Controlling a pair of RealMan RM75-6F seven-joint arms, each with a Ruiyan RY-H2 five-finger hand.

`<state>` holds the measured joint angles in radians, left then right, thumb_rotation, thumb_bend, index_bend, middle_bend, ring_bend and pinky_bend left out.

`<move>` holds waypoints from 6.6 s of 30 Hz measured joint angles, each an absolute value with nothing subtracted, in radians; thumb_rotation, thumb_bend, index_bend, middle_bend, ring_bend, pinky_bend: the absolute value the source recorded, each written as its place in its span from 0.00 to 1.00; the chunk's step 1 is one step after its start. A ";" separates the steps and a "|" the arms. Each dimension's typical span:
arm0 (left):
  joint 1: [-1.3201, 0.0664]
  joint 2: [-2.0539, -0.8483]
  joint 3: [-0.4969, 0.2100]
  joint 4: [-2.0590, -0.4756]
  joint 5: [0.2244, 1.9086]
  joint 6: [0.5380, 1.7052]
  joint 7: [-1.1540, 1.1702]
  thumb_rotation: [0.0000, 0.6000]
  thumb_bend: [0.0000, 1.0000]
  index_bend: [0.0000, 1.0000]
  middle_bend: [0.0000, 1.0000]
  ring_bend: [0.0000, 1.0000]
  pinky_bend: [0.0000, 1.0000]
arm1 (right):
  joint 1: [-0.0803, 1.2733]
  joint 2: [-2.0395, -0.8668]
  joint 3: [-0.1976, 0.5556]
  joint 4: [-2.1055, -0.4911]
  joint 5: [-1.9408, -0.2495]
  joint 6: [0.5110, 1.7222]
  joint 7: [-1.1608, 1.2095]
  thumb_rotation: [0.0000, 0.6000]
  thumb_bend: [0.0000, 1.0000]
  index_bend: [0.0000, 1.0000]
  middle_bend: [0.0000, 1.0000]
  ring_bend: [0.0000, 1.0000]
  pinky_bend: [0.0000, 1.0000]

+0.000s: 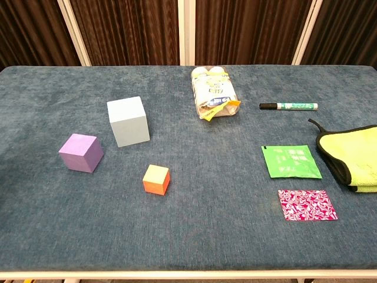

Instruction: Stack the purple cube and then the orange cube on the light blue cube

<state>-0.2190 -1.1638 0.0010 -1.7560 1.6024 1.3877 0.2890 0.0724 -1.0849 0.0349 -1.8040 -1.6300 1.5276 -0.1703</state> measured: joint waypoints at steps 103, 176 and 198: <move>-0.577 -1.335 -0.212 -1.722 1.103 1.068 0.543 1.00 0.30 0.38 0.57 0.30 0.30 | 0.080 -1.098 0.035 -1.797 -1.609 1.505 -0.185 1.00 0.12 0.02 0.04 0.00 0.00; -0.981 -1.638 -0.366 -1.706 0.316 1.286 0.889 1.00 0.30 0.38 0.57 0.30 0.29 | 0.086 -1.088 0.053 -1.799 -1.565 1.497 -0.177 1.00 0.13 0.02 0.04 0.00 0.00; -0.973 -1.601 -0.359 -1.713 0.292 1.212 0.828 1.00 0.20 0.20 0.27 0.22 0.26 | 0.088 -1.091 0.054 -1.797 -1.561 1.493 -0.178 1.00 0.13 0.02 0.04 0.00 0.00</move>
